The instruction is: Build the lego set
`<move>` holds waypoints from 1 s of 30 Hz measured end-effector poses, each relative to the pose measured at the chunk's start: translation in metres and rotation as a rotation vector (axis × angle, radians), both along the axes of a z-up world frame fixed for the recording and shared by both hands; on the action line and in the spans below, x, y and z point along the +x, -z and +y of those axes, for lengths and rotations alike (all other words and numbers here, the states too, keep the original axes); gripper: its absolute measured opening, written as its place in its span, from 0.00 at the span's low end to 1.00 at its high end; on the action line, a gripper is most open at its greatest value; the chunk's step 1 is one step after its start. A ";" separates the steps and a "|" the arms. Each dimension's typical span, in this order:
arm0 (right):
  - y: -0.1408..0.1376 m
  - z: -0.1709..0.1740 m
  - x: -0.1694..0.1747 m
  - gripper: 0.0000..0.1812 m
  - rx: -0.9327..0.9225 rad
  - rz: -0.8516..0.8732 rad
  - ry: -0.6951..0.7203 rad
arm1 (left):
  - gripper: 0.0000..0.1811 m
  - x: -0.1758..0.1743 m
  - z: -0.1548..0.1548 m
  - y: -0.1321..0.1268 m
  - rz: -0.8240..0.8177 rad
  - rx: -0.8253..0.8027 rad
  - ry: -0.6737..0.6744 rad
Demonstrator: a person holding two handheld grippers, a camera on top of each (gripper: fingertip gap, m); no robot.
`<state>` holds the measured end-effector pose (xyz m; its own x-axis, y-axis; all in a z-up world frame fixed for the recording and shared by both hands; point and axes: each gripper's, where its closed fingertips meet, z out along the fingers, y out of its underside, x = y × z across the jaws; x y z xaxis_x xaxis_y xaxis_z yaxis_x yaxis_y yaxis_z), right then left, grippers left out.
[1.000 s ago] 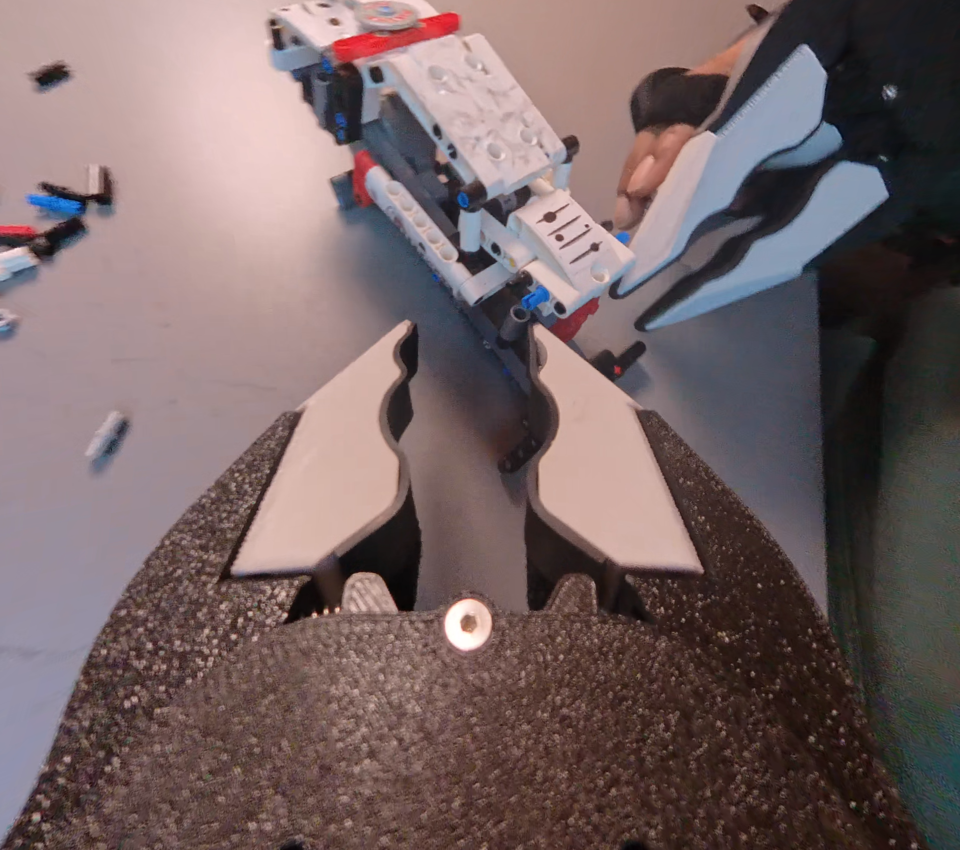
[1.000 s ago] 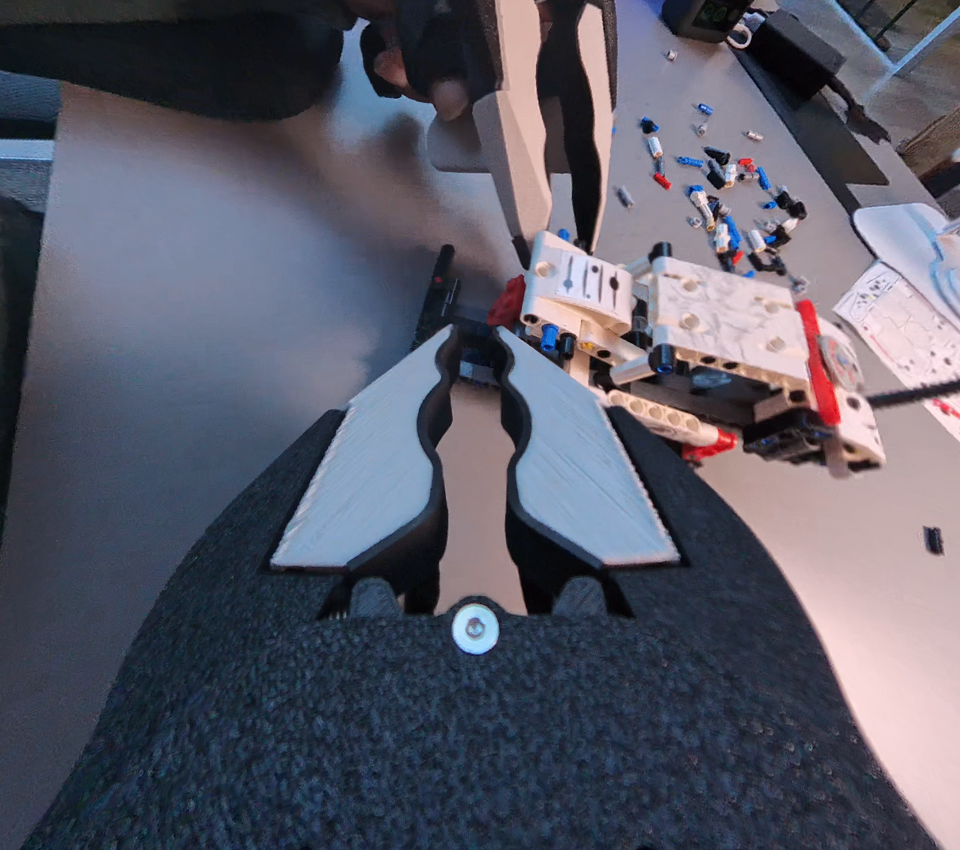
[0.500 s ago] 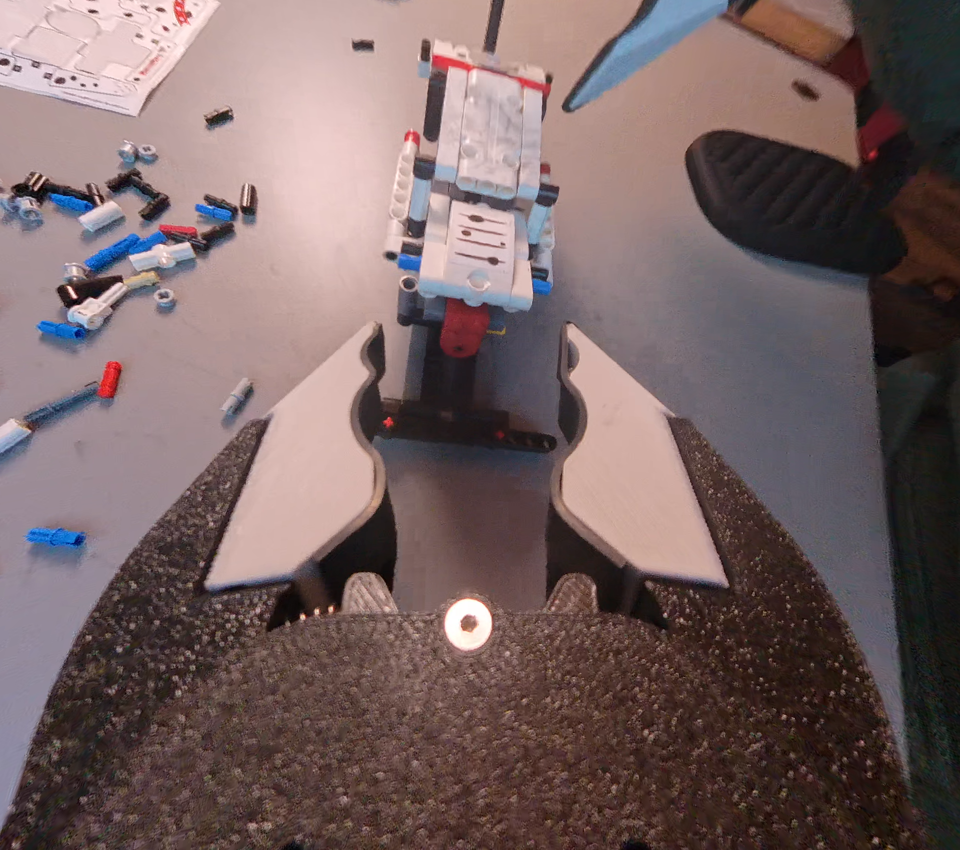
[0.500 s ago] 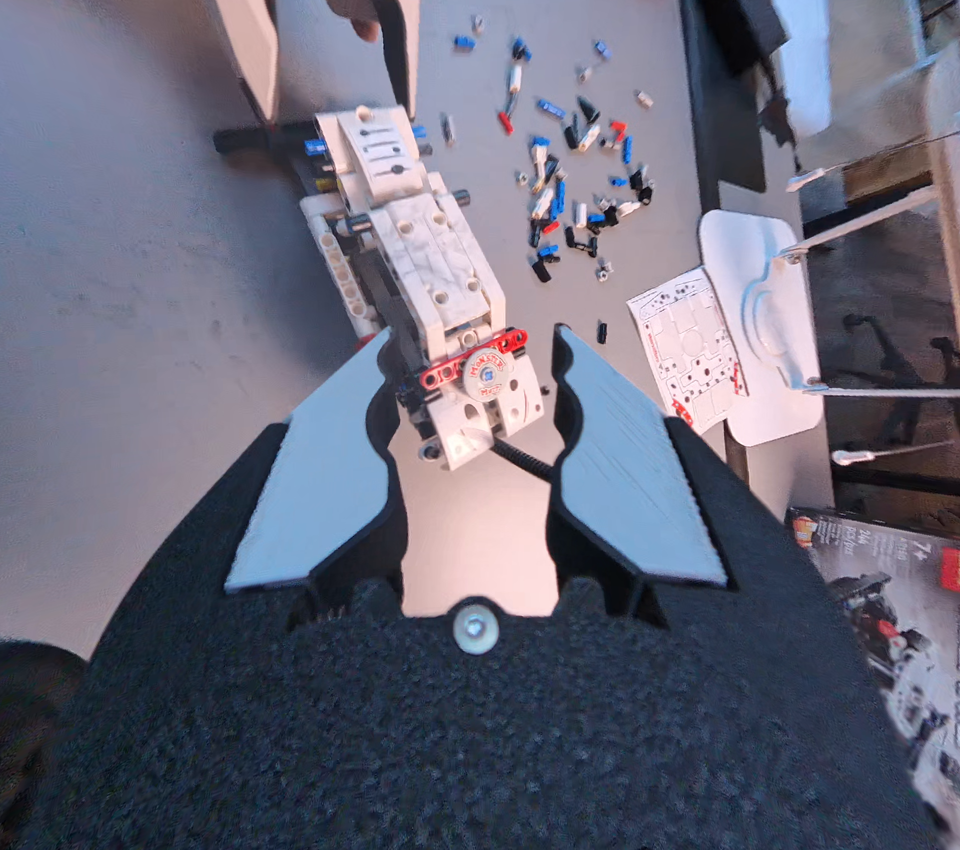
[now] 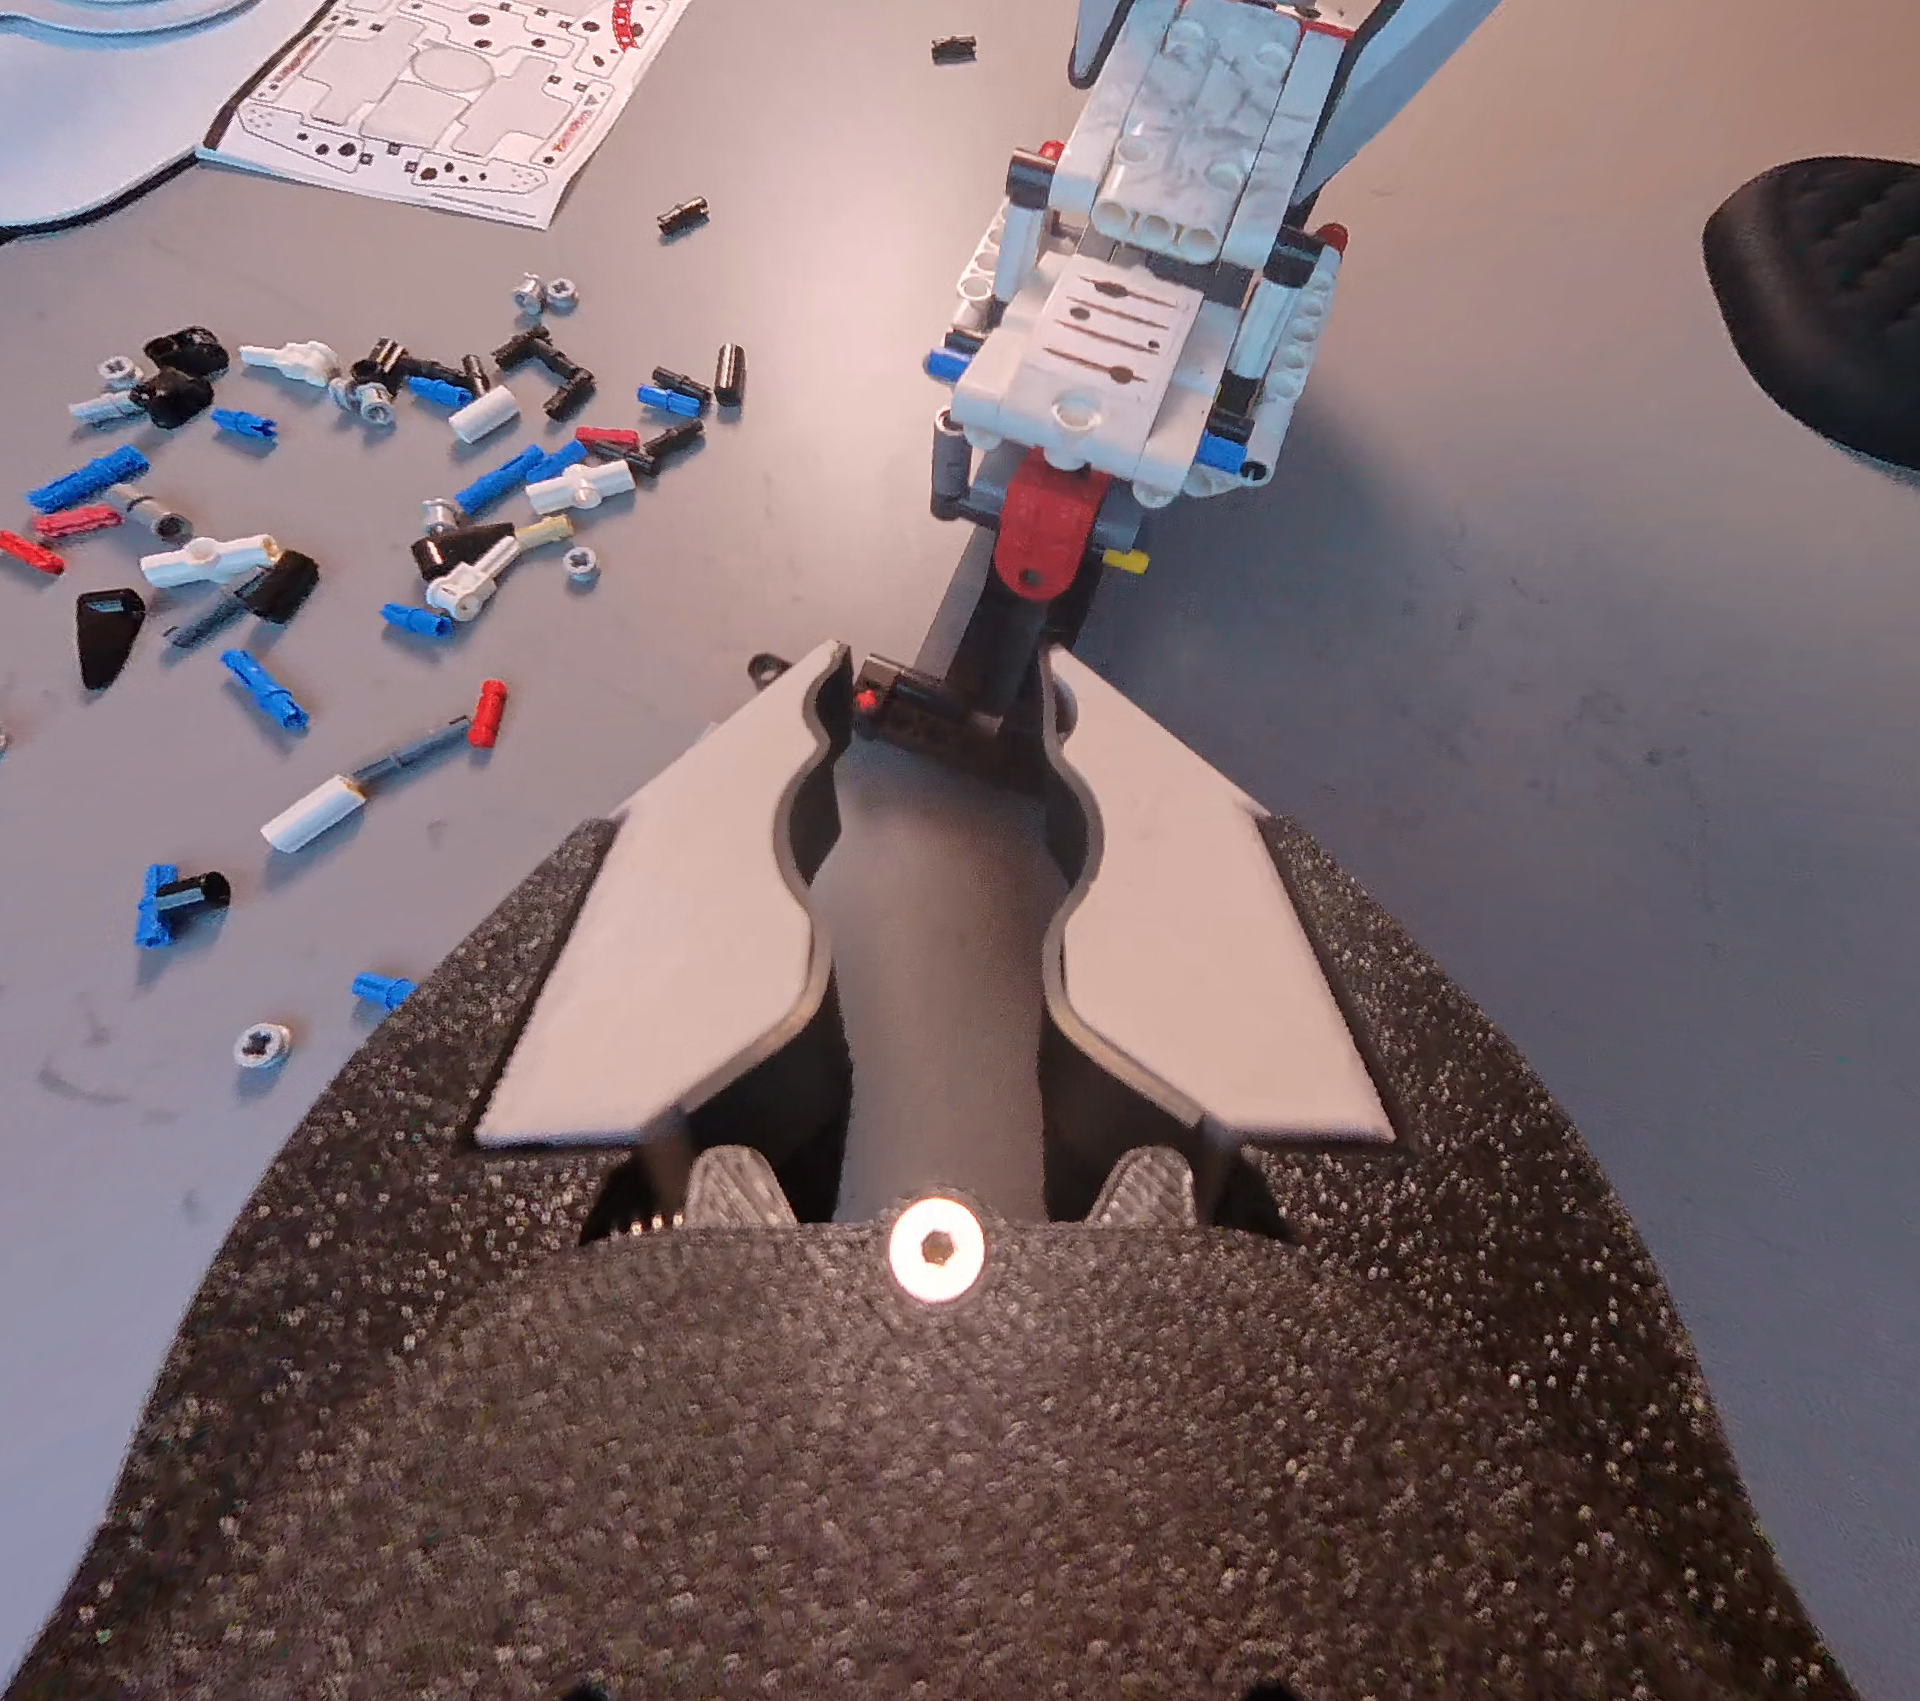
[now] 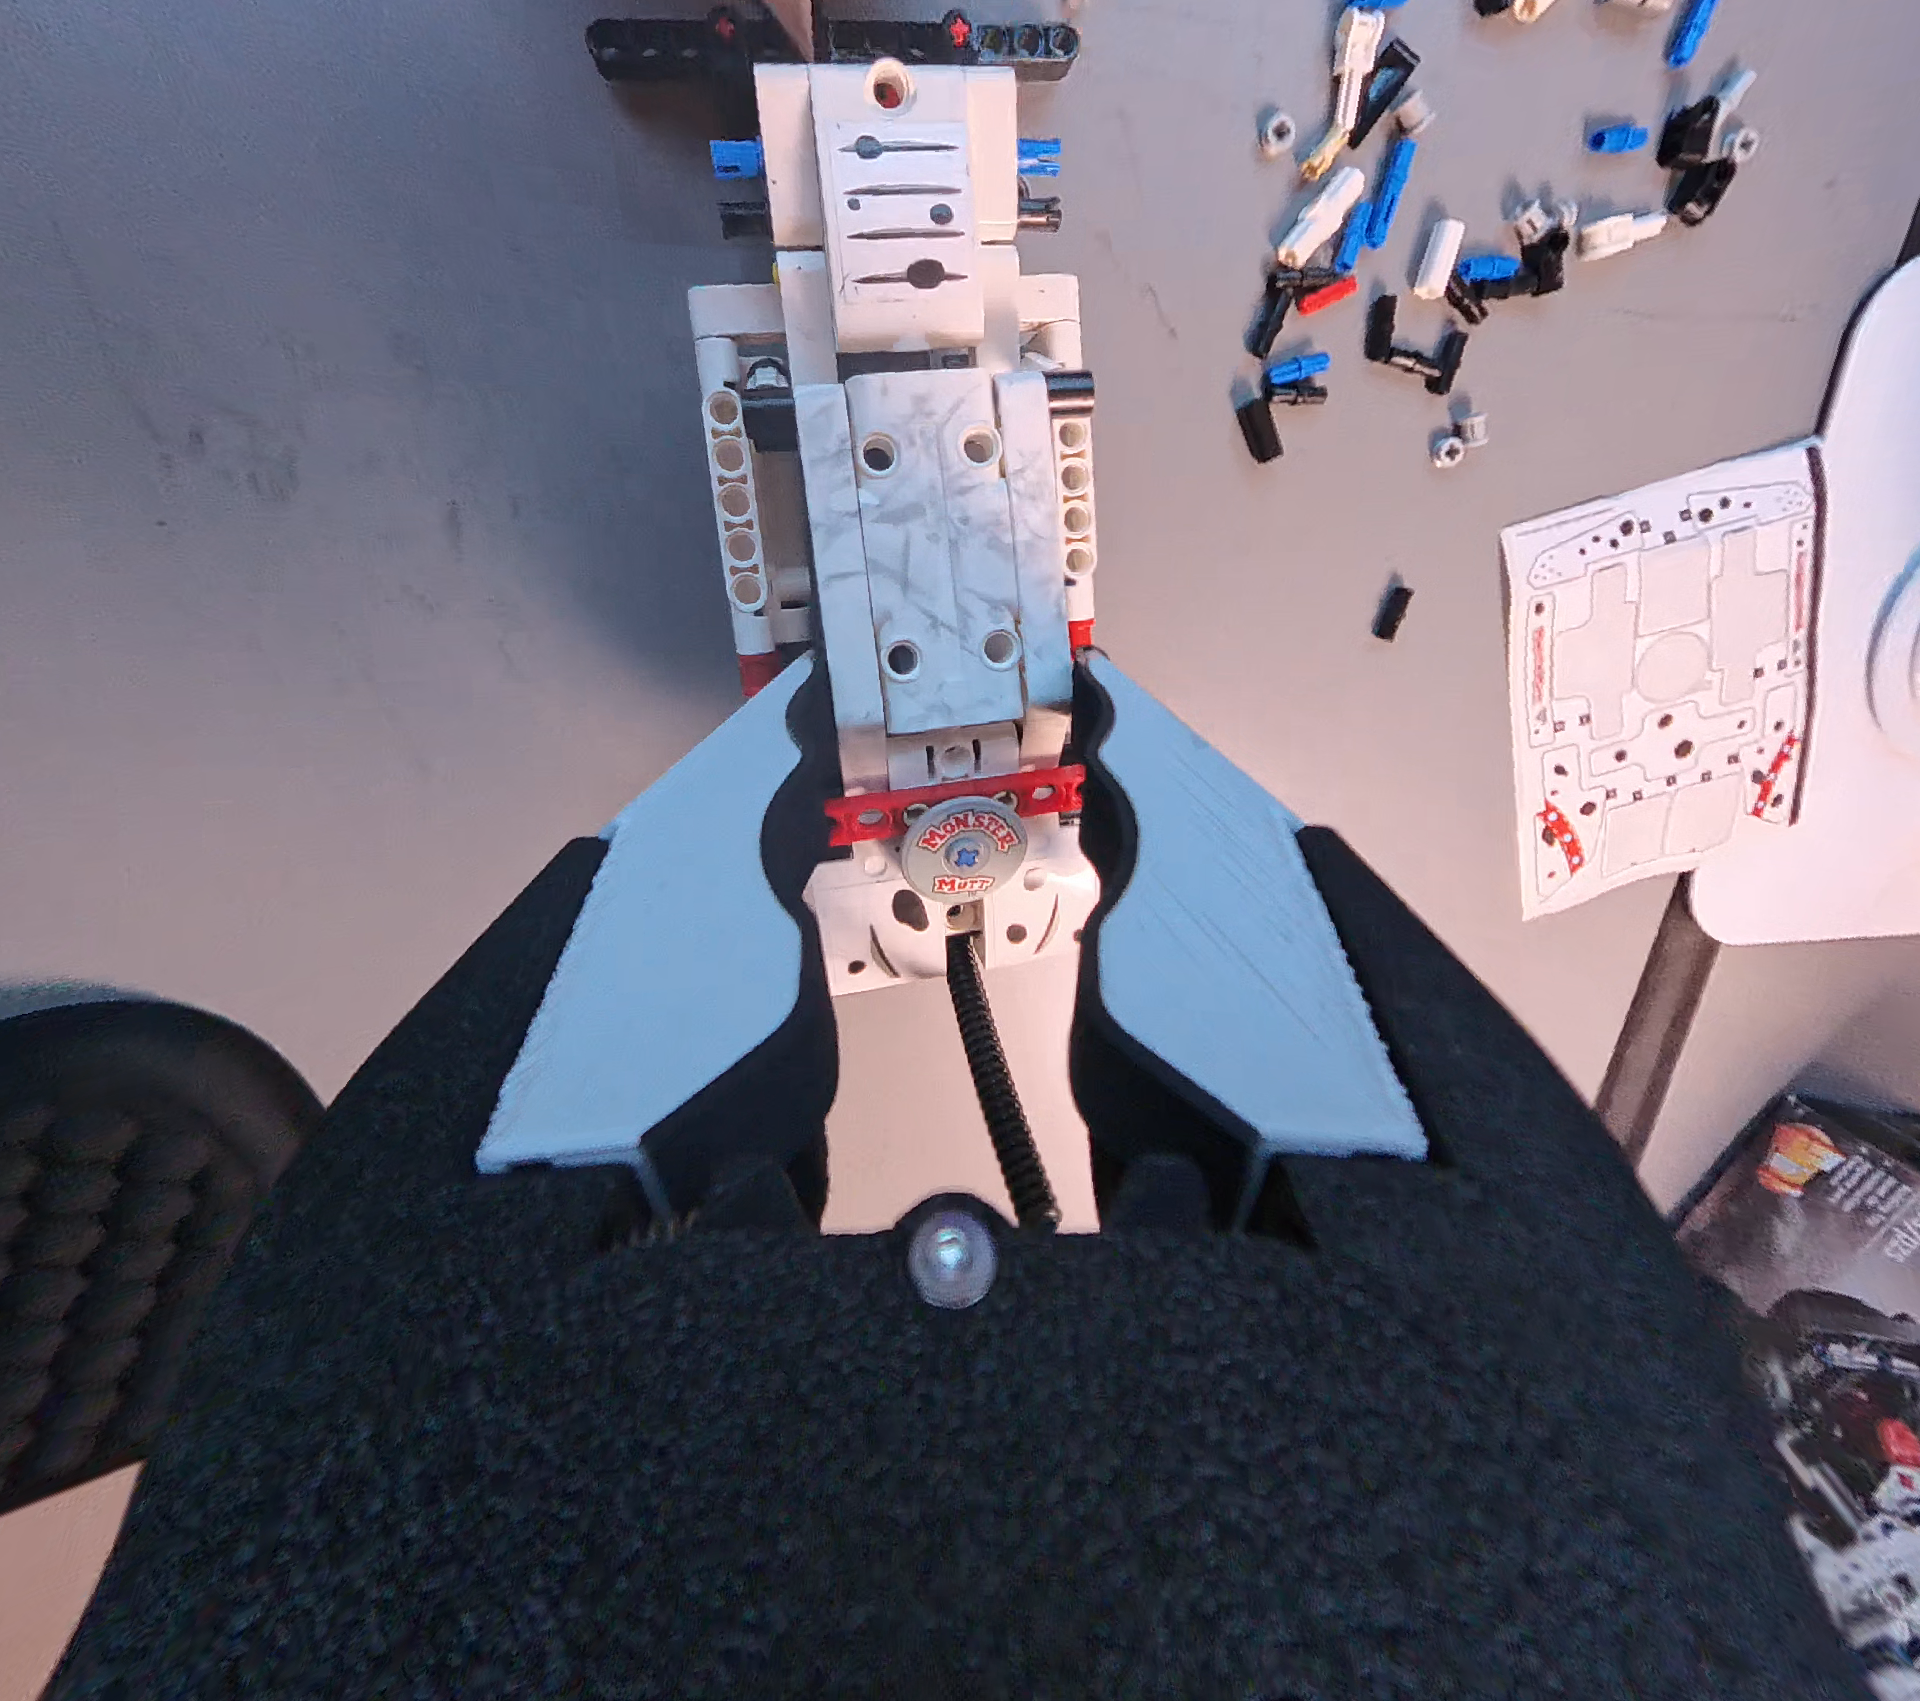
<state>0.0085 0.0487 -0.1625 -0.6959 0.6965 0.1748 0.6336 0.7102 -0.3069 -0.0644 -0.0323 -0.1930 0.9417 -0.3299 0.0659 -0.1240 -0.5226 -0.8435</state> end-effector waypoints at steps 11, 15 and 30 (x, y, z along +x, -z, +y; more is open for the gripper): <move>0.000 0.028 0.006 0.25 0.012 -0.011 0.077 | 0.20 0.007 0.000 0.001 0.003 0.006 0.006; 0.000 0.028 0.004 0.25 0.019 -0.005 0.074 | 0.20 0.007 0.001 0.001 0.009 0.011 0.000; -0.054 0.019 -0.017 0.32 -0.229 0.259 0.097 | 0.32 -0.024 0.007 -0.041 -0.024 0.248 -0.191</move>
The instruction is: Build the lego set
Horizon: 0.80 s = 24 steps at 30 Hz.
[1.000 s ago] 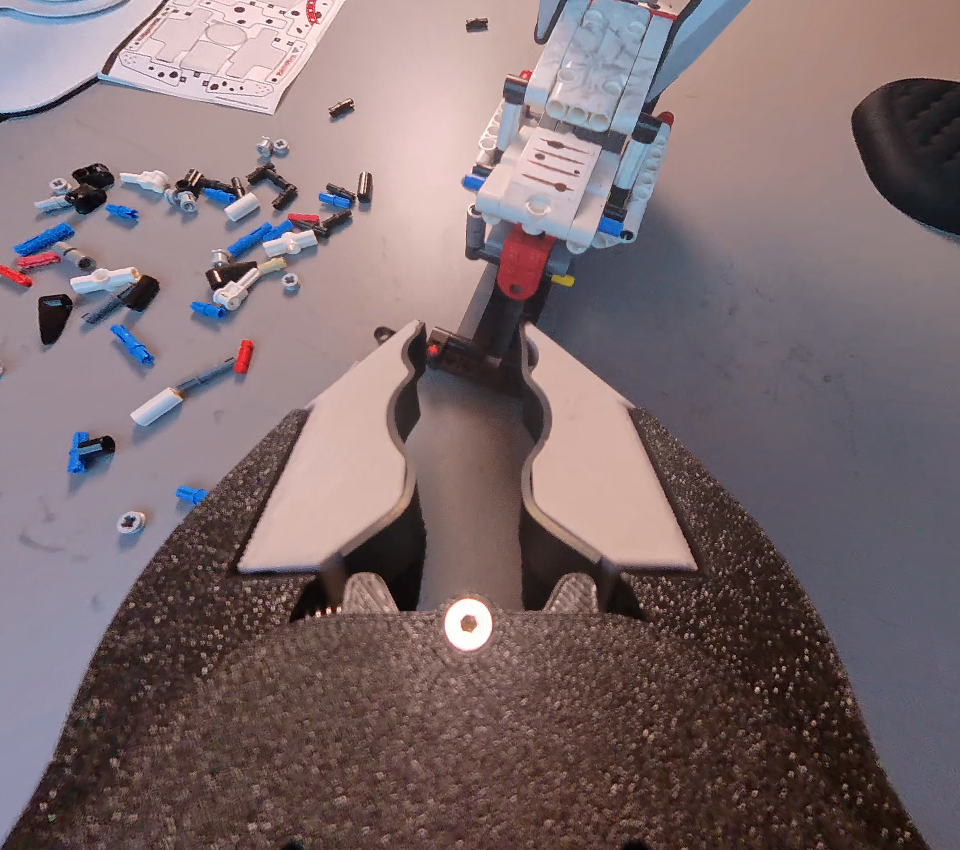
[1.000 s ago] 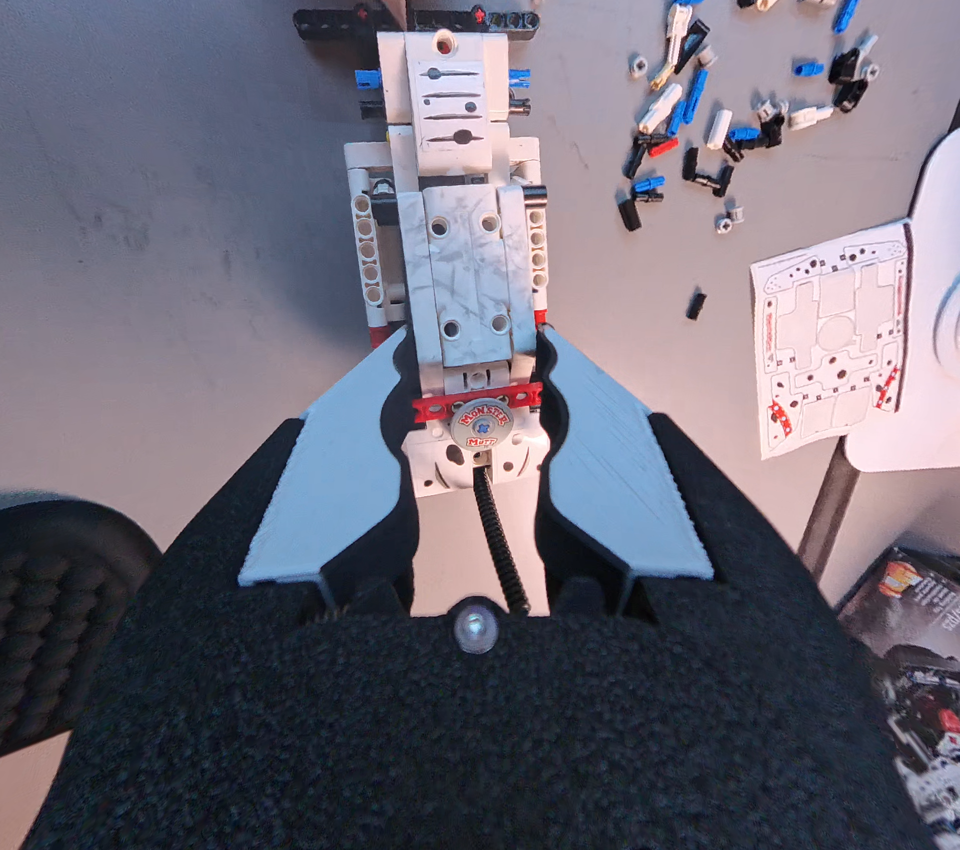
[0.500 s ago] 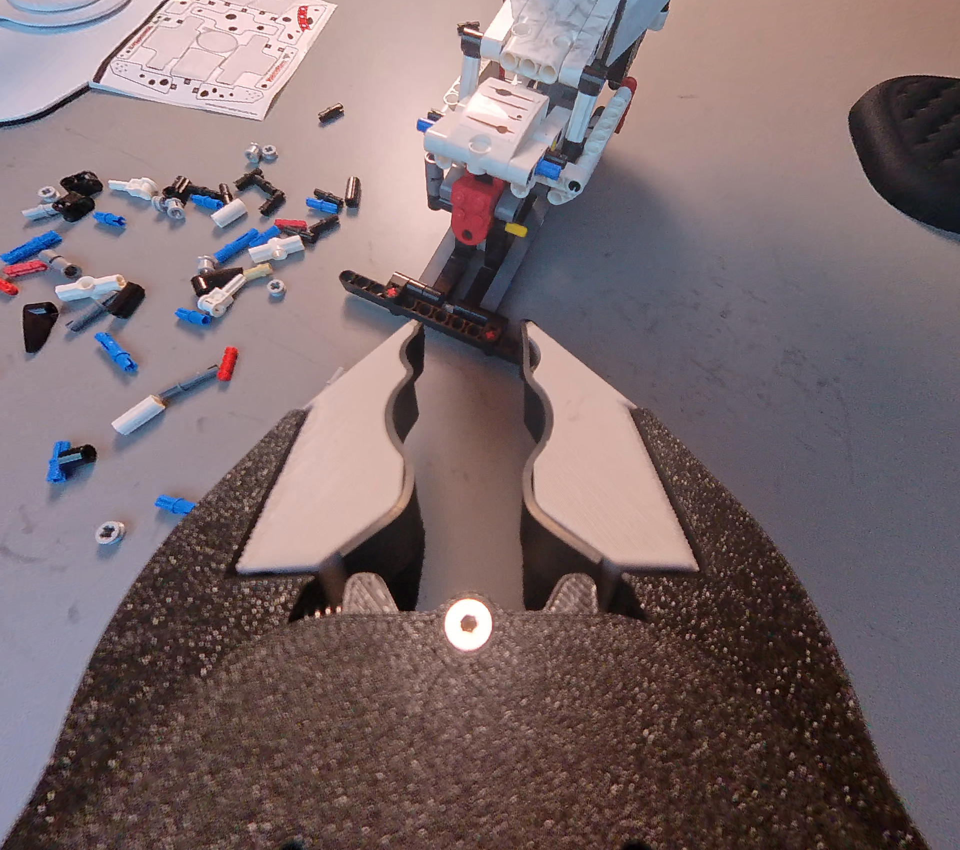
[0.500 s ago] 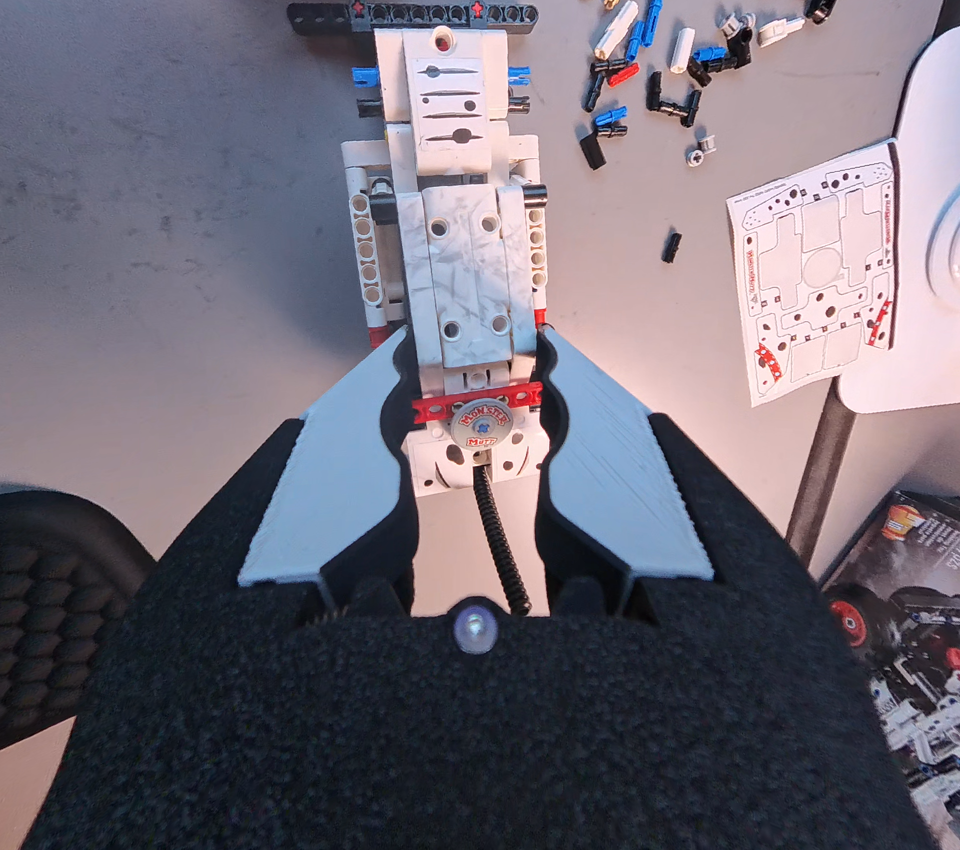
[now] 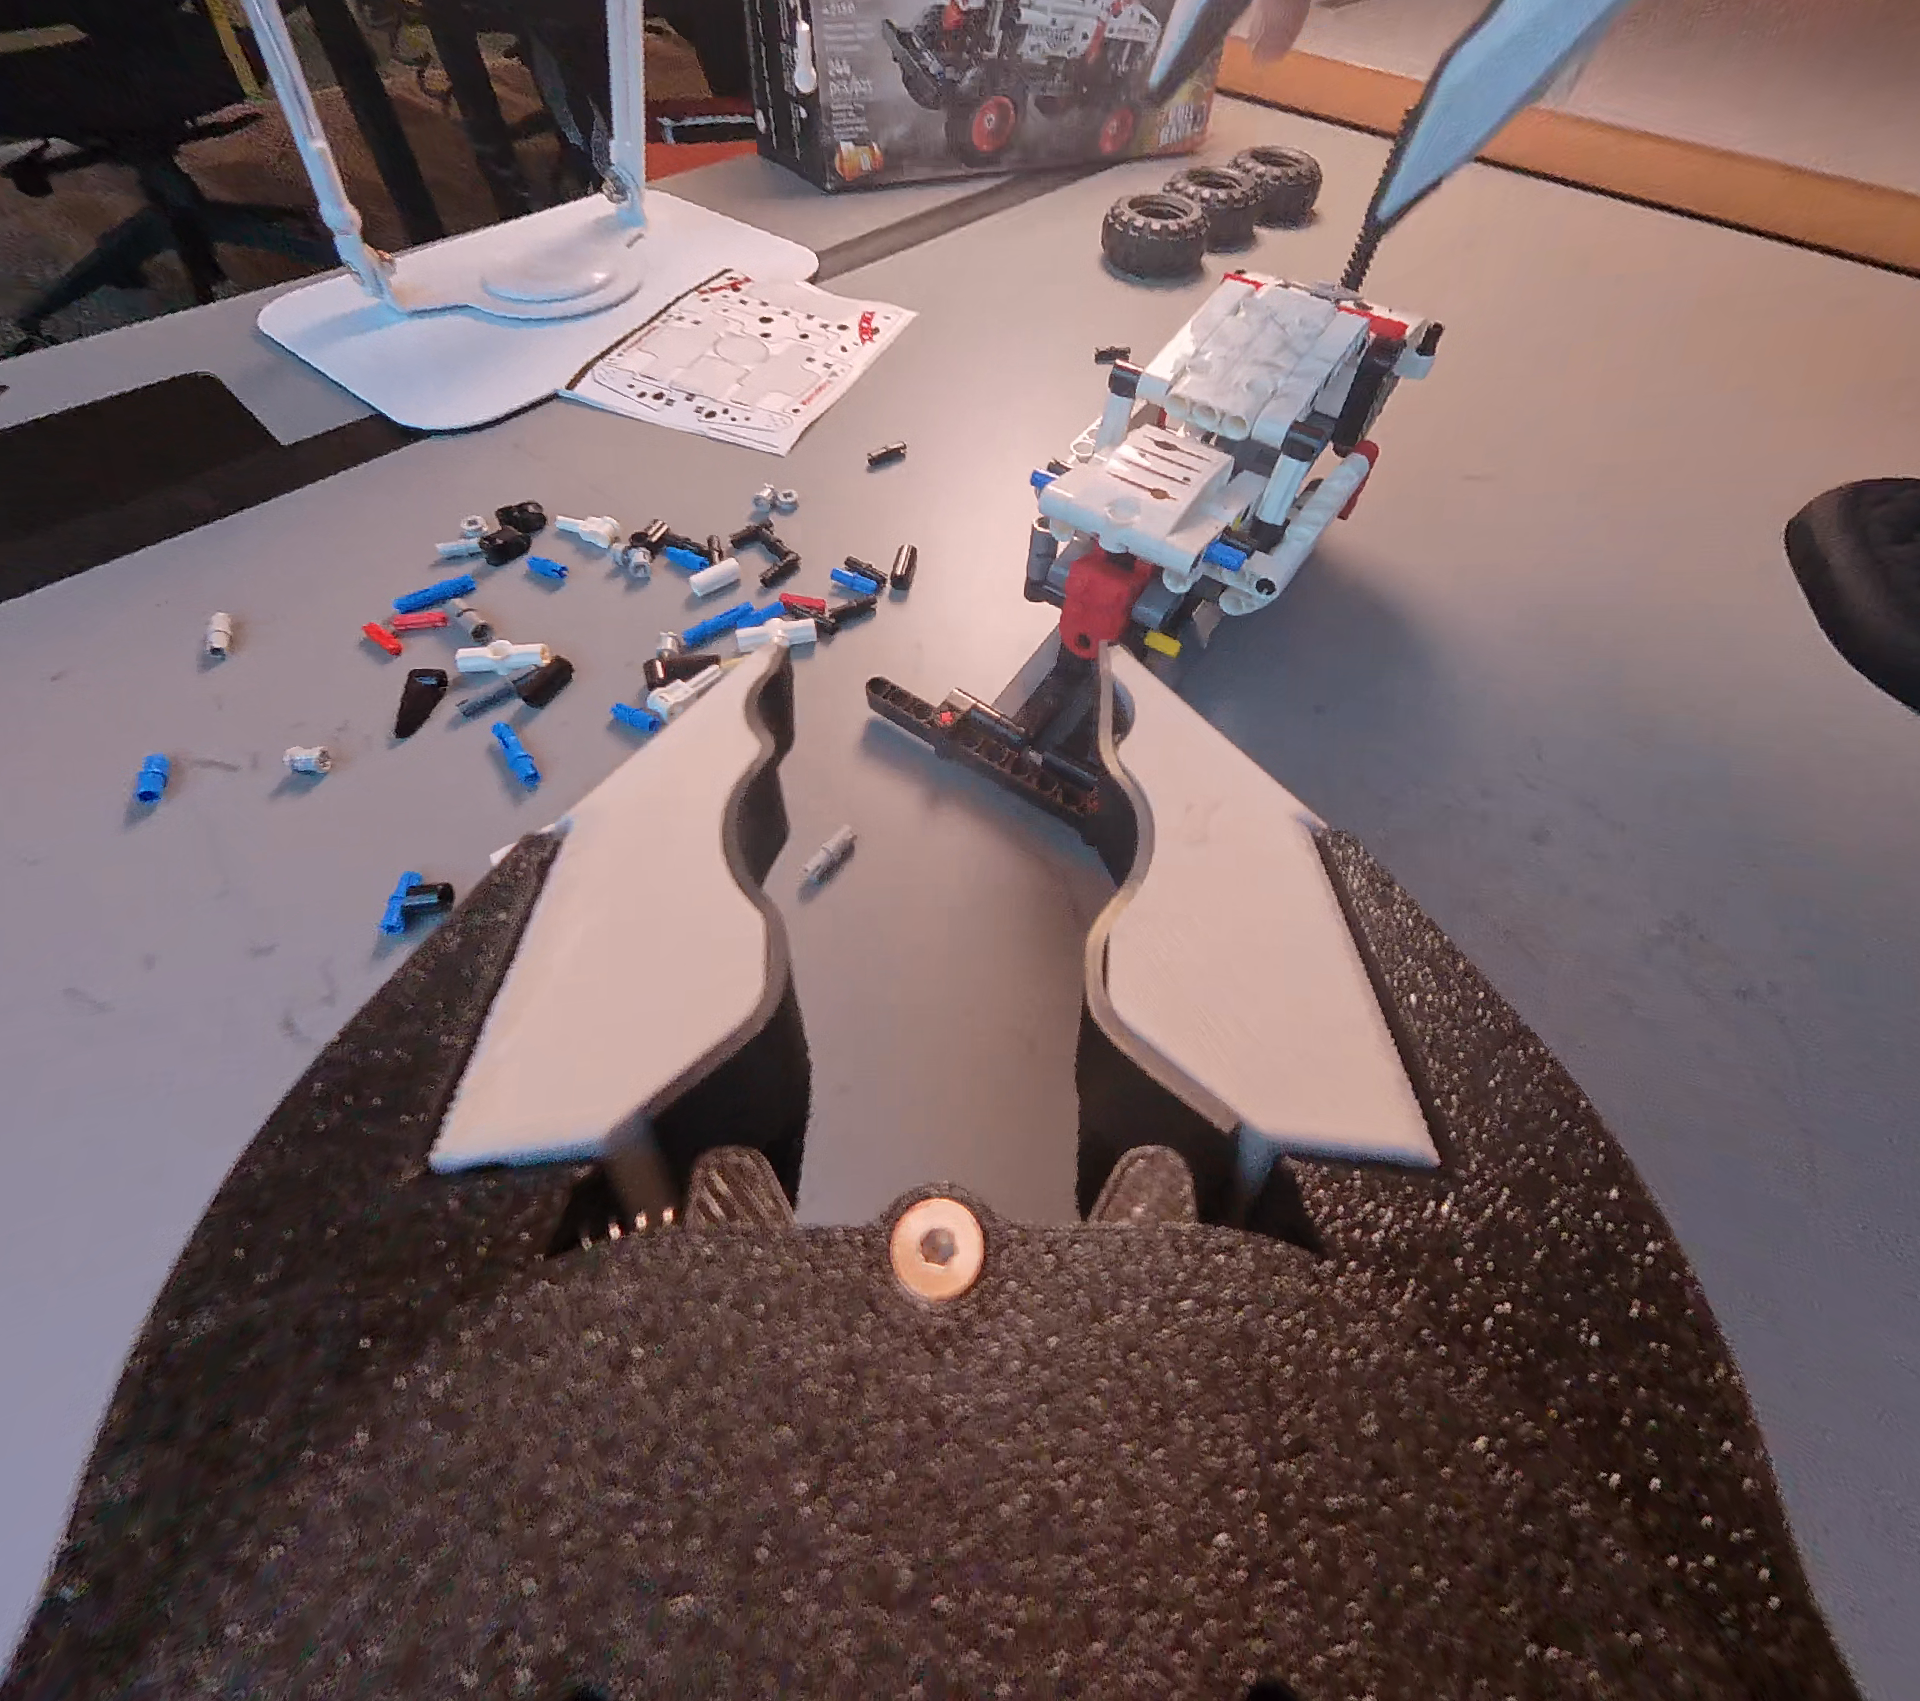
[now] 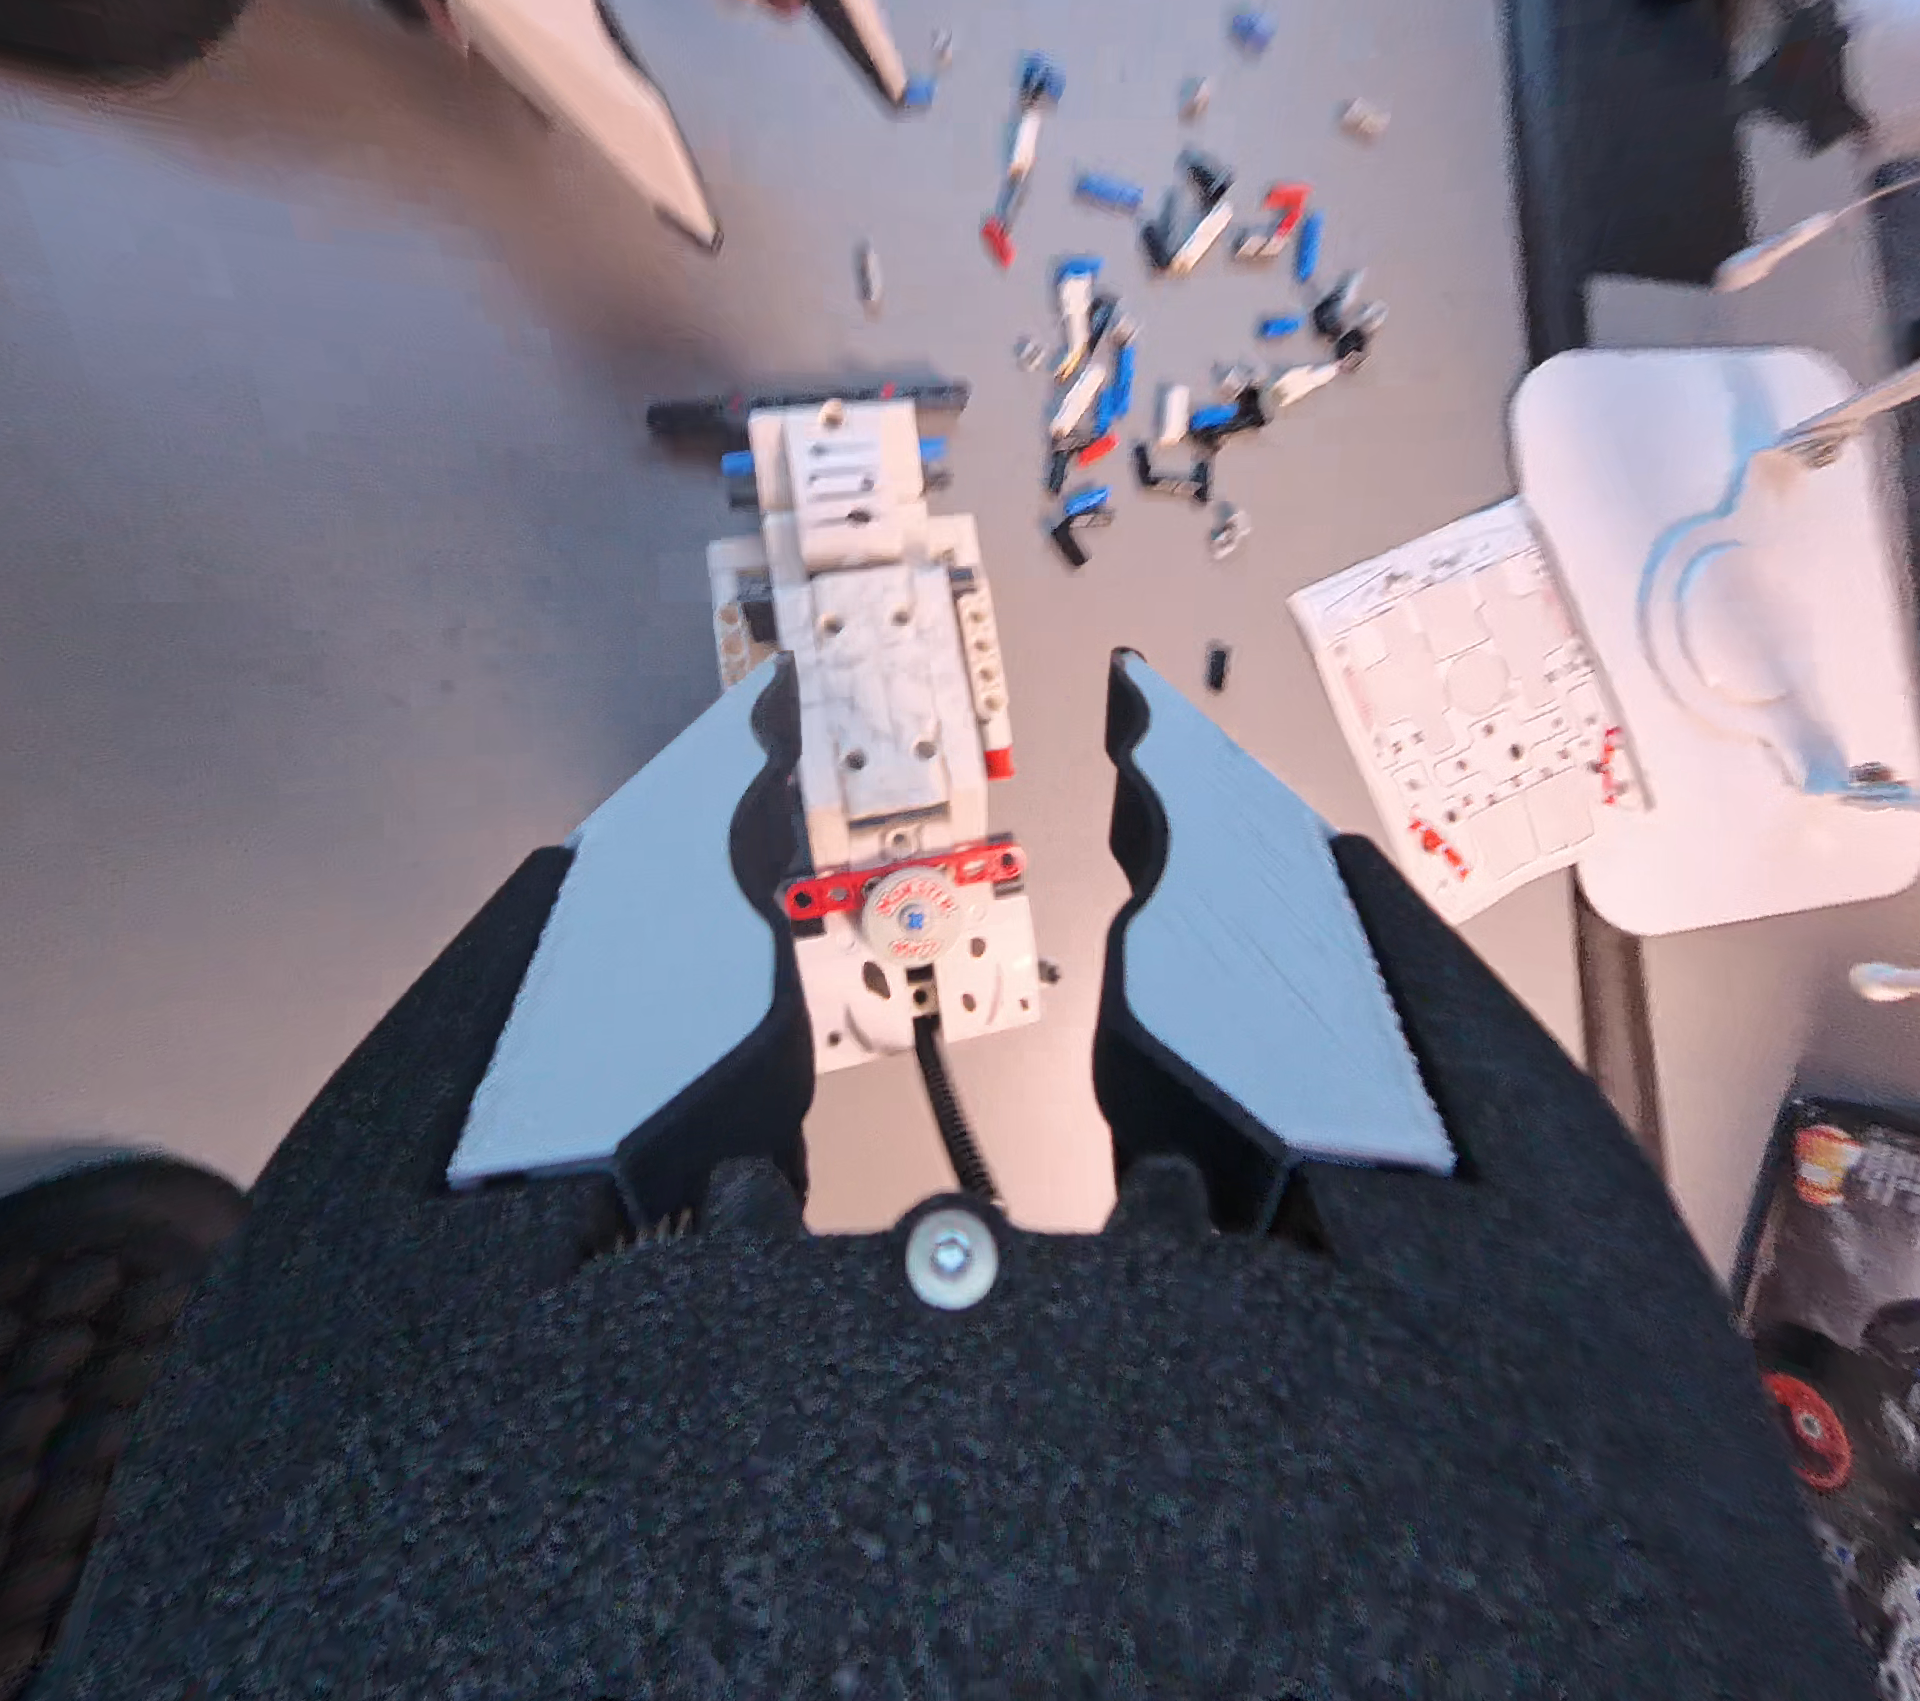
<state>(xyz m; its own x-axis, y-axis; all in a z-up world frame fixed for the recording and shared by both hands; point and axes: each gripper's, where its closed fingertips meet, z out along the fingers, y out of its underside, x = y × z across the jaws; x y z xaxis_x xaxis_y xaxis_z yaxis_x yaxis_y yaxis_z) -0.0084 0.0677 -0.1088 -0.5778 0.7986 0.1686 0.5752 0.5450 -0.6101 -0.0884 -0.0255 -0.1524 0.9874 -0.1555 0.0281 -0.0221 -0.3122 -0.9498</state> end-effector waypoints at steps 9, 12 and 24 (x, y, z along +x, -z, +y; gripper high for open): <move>-0.115 0.162 -0.064 0.00 -0.039 0.765 0.545 | 0.30 -0.004 0.002 0.000 0.027 0.028 -0.036; -0.120 0.215 -0.071 0.00 0.026 0.870 0.710 | 0.30 -0.006 0.003 -0.004 0.034 0.050 -0.050; -0.105 0.275 -0.130 0.45 0.022 0.931 0.909 | 0.29 -0.020 0.005 -0.011 0.000 0.094 -0.107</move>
